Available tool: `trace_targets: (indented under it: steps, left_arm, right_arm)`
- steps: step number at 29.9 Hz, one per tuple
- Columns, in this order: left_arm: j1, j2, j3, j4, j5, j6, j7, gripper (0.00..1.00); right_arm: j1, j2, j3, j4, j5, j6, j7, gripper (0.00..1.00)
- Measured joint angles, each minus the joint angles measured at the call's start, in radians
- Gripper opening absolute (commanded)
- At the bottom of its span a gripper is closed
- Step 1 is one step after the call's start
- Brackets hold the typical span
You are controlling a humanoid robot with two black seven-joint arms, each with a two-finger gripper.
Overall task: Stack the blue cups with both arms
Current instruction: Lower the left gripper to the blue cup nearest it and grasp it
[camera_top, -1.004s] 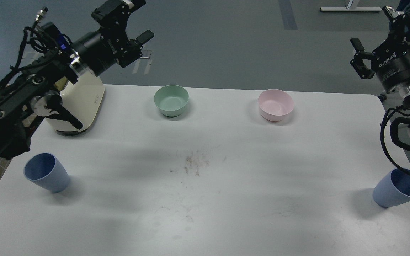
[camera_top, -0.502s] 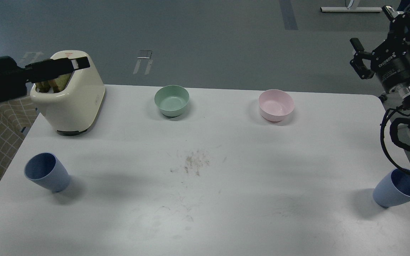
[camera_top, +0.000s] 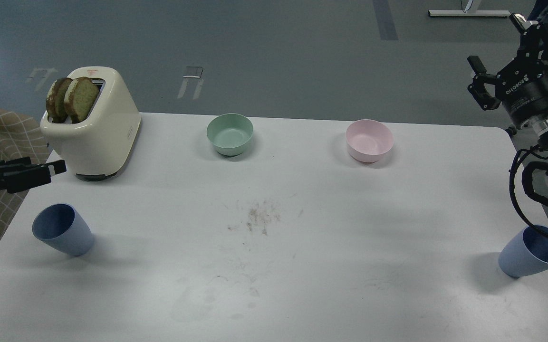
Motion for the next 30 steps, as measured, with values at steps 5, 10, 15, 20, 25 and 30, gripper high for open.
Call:
trace_targets:
  steps: [5, 10, 15, 20, 25, 30]
  left_arm:
    - [0.000, 0.010, 0.081, 0.007, 0.038, 0.053, 0.000, 0.98]
    - [0.000, 0.010, 0.107, 0.013, 0.093, 0.060, 0.000, 0.98]
    - [0.003, -0.002, 0.129, 0.024, 0.104, 0.061, 0.000, 0.98]
    - [0.005, -0.027, 0.131, 0.057, 0.104, 0.063, 0.000, 0.98]
    - [0.009, -0.045, 0.135, 0.092, 0.105, 0.063, 0.000, 0.93]
    - [0.013, -0.064, 0.139, 0.107, 0.105, 0.063, 0.000, 0.70]
  right_arm:
    - [-0.004, -0.001, 0.001, 0.002, 0.000, 0.000, 0.000, 1.00]
    - [-0.005, -0.001, 0.001, 0.003, 0.000, 0.000, 0.000, 1.00]
    - [-0.006, -0.001, 0.001, 0.003, 0.000, -0.001, 0.000, 1.00]
    - [-0.011, -0.004, 0.001, 0.007, 0.000, -0.001, 0.000, 1.00]
    - [-0.023, -0.009, 0.003, 0.018, 0.000, -0.001, 0.000, 1.00]
    - [-0.027, -0.017, 0.005, 0.019, 0.000, -0.001, 0.000, 1.00]
